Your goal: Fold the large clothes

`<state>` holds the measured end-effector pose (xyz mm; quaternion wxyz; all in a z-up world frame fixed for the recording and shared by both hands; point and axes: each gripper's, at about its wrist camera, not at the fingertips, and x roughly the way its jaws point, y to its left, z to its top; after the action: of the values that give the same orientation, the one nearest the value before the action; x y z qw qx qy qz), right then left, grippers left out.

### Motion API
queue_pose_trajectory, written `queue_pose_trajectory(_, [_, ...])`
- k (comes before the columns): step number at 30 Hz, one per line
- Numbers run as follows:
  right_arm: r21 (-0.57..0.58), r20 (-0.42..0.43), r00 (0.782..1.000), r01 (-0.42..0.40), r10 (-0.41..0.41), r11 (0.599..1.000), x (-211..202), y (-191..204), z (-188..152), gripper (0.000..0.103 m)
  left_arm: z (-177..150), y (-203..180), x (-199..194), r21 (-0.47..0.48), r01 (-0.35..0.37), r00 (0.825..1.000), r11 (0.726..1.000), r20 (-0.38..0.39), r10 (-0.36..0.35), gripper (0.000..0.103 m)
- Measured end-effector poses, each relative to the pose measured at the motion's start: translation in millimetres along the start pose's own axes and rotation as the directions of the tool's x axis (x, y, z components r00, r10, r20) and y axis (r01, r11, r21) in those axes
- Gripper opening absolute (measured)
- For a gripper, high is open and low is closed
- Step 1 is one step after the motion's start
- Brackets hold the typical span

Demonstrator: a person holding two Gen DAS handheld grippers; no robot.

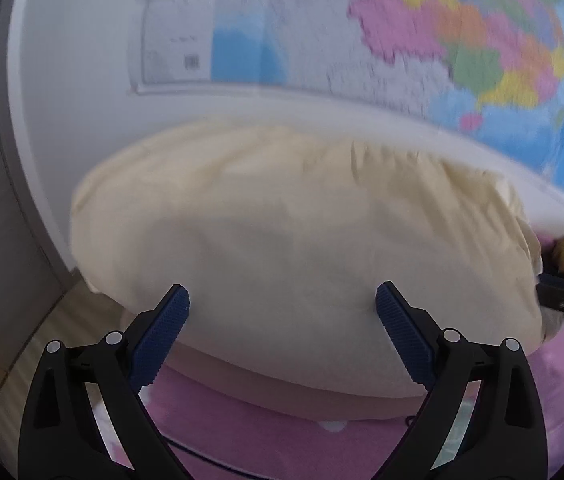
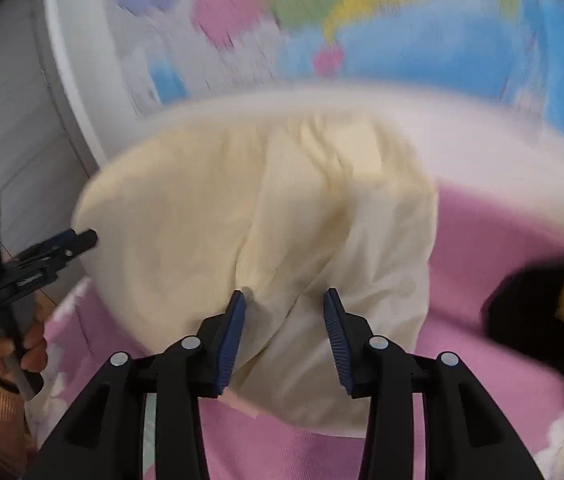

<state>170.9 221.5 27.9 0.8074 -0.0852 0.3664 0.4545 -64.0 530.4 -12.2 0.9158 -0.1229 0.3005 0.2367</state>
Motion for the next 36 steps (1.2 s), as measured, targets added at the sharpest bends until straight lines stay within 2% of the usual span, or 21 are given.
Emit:
queue_pose_trajectory(2, [0.04, -0.04, 0.999, -0.014, 0.016, 0.999, 13.1, -7.7, -7.0, 0.042, -8.3, -1.5, 7.5, -0.003, -0.019, 1.0, 1.0, -0.007, 0.019, 0.096])
queue_pose_trajectory(4, [0.042, -0.008, 1.0, -0.025, 0.025, 0.999, 4.6, -10.1, -11.8, 0.045, -14.1, -2.1, 7.3, -0.011, -0.049, 0.999, 0.999, -0.008, 0.049, 0.097])
queue_pose_trajectory(6, [0.025, 0.023, 1.0, 0.005, -0.005, 1.0, -13.3, -10.2, -16.9, 0.054, -19.0, -3.4, 2.2, -0.026, -0.052, 0.999, 0.998, -0.011, 0.052, 0.097])
queue_pose_trajectory(8, [0.018, 0.059, 0.998, -0.002, 0.001, 1.0, -28.0, -7.4, -21.7, 0.067, -20.2, -7.9, -5.4, -0.023, -0.065, 0.998, 0.998, -0.002, 0.065, 0.097])
queue_pose_trajectory(14, [-0.028, 0.142, 0.99, -0.003, 0.007, 1.0, -58.0, 20.0, -48.9, 0.086, -36.2, -38.9, -48.0, 0.005, -0.1, 0.994, 0.995, 0.035, 0.1, 0.098])
queue_pose_trajectory(21, [-0.068, 0.162, 0.986, -0.012, 0.023, 0.998, -73.5, 45.4, -70.8, 0.091, -64.8, -55.0, -84.2, -0.02, -0.136, 0.99, 0.99, 0.036, 0.137, 0.098])
queue_pose_trajectory(24, [-0.09, 0.176, 0.984, -0.011, 0.027, 0.996, -82.3, 52.8, -77.4, 0.094, -75.4, -63.1, -94.7, -0.001, -0.173, 0.984, 0.985, 0.035, 0.173, 0.098])
queue_pose_trajectory(28, [-0.122, 0.198, 0.98, -0.006, 0.03, 0.993, -96.3, 64.3, -86.8, 0.097, -88.4, -70.9, -105.7, -0.009, -0.167, 0.986, 0.986, 0.018, 0.167, 0.098])
queue_pose_trajectory(33, [-0.146, 0.212, 0.977, 0.013, 0.019, 0.989, -108.4, 73.5, -99.1, 0.097, -104.4, -81.9, -120.8, -0.021, -0.203, 0.979, 0.979, 0.017, 0.203, 0.098])
queue_pose_trajectory(36, [-0.147, 0.207, 0.978, 0.013, 0.018, 0.989, -112.1, 75.1, -107.7, 0.097, -113.4, -87.2, -126.9, -0.028, -0.186, 0.983, 0.982, -0.004, 0.186, 0.098])
